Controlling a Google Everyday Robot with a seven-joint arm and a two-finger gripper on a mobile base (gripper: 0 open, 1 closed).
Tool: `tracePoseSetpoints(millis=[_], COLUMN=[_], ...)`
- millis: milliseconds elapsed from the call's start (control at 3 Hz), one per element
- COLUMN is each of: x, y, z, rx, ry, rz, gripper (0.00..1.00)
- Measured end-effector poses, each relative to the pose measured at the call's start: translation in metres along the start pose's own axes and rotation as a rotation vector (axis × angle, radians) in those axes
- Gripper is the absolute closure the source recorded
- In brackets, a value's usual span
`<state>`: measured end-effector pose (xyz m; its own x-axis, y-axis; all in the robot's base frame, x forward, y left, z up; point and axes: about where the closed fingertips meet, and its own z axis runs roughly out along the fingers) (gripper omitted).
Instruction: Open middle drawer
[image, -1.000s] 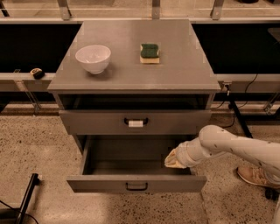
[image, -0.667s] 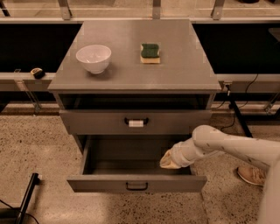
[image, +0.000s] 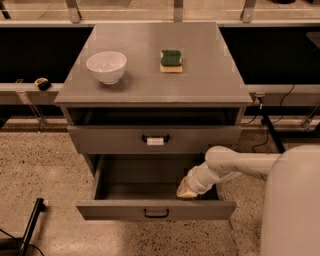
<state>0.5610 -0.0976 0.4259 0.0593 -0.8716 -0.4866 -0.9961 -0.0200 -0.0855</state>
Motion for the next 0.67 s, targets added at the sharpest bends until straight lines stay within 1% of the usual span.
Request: tracePoseSetpoints(millis=[333,667], x=[0.0017,0.0015], y=[0.0114,0.0193], z=[0.0119,0.0140], rx=[-0.053,-0.088], ry=[0.016,0.019], rz=[0.015,0.019], gripper=[1.00,1.00])
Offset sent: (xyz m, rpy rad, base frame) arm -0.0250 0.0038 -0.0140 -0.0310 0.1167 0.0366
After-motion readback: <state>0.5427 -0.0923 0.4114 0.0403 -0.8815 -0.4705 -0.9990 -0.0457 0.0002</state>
